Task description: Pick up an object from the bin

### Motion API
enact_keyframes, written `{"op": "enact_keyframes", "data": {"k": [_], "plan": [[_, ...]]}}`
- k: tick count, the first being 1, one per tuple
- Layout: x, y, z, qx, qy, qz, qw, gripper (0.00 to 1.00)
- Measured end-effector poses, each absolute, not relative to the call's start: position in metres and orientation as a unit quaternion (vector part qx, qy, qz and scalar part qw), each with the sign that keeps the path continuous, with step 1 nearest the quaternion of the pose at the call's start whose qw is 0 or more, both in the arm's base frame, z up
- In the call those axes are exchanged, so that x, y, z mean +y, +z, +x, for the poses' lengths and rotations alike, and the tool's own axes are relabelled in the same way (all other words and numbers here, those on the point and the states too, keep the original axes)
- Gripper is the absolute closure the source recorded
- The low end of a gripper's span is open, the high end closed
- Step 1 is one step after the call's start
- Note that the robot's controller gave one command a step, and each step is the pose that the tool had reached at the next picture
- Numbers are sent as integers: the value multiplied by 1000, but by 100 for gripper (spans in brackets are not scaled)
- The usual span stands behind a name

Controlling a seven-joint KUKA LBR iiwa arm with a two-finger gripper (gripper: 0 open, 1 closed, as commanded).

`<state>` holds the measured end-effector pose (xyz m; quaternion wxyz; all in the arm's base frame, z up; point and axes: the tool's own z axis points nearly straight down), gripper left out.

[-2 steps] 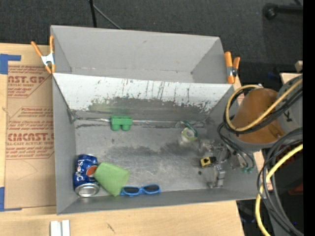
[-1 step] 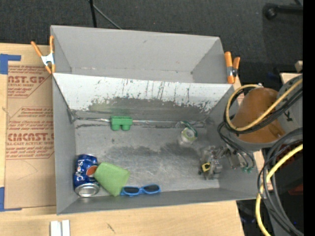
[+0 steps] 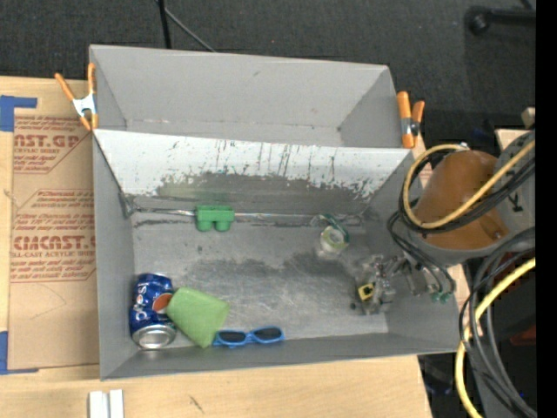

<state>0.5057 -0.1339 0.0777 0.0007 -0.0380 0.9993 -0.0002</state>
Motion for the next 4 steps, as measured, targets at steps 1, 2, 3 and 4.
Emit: {"op": "enact_keyframes", "data": {"k": [1,2,3,4], "plan": [[-133,153,508,999,-1,-38,4,100],[-133,154,508,999,0,-38,1,100],[-132,153,508,999,0,-38,0,100],[-132,175,509,999,-1,-39,2,100]]}}
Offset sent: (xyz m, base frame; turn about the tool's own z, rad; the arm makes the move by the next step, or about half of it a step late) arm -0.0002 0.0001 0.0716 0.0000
